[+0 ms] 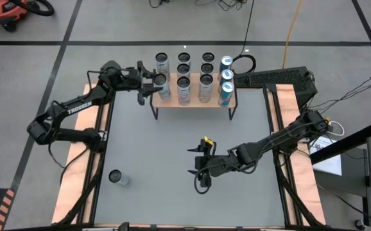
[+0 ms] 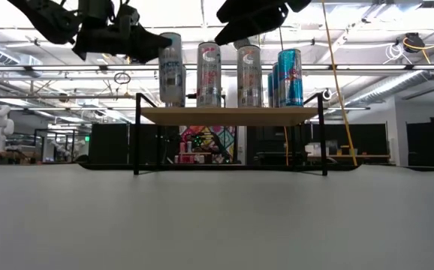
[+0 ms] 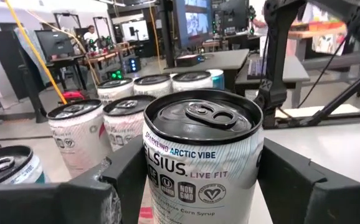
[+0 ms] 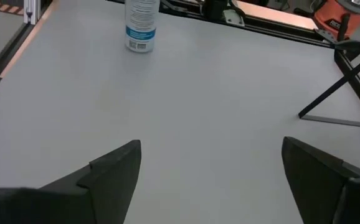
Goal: Place canned beverage on shelf
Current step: Put the right white blue soda can on the shelf aligned with the other white blue soda can
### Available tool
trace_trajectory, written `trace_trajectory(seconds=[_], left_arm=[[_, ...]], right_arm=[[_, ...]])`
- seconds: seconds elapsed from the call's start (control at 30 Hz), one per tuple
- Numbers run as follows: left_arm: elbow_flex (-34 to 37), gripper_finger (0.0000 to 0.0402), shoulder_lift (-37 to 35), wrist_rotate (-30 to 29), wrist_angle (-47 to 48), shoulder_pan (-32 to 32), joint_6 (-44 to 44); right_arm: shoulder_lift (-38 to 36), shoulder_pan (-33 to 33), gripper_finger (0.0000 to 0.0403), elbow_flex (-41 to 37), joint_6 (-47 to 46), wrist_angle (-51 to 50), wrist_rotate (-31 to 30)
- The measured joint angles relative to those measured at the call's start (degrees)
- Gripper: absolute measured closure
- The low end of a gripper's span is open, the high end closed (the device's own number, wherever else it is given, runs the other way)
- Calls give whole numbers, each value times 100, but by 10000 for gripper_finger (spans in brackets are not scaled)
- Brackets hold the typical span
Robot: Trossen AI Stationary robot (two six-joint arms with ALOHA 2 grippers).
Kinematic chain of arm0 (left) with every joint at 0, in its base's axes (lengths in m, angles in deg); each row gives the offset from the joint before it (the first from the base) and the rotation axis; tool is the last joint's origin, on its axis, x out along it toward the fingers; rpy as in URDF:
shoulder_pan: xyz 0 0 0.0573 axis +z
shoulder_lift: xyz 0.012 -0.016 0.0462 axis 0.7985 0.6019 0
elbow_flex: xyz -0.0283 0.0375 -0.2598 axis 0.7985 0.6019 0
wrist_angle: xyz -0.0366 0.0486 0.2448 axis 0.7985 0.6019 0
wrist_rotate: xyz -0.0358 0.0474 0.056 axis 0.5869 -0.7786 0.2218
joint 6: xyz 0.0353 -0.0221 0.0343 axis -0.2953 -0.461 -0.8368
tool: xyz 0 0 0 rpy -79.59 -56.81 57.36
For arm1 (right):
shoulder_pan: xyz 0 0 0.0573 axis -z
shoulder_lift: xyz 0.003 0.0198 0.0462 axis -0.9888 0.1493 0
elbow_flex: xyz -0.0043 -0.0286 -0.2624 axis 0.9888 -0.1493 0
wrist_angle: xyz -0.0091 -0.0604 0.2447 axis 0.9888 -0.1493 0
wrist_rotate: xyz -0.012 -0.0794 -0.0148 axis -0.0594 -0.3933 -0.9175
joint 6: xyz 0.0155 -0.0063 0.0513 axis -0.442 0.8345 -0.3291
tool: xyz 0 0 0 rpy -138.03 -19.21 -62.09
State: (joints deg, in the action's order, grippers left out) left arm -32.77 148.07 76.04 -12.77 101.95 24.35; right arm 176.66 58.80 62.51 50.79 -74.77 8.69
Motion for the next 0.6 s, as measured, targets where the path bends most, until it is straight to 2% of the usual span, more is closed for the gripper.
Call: trace_trajectory(seconds=[0.3, 0.6], left_arm=[[0, 157, 387, 185, -530, 377, 203], [0, 157, 690, 352, -585, 390, 220]], right_arm=[[0, 4, 83, 0, 22, 7, 0], [0, 4, 83, 0, 20, 8, 0]])
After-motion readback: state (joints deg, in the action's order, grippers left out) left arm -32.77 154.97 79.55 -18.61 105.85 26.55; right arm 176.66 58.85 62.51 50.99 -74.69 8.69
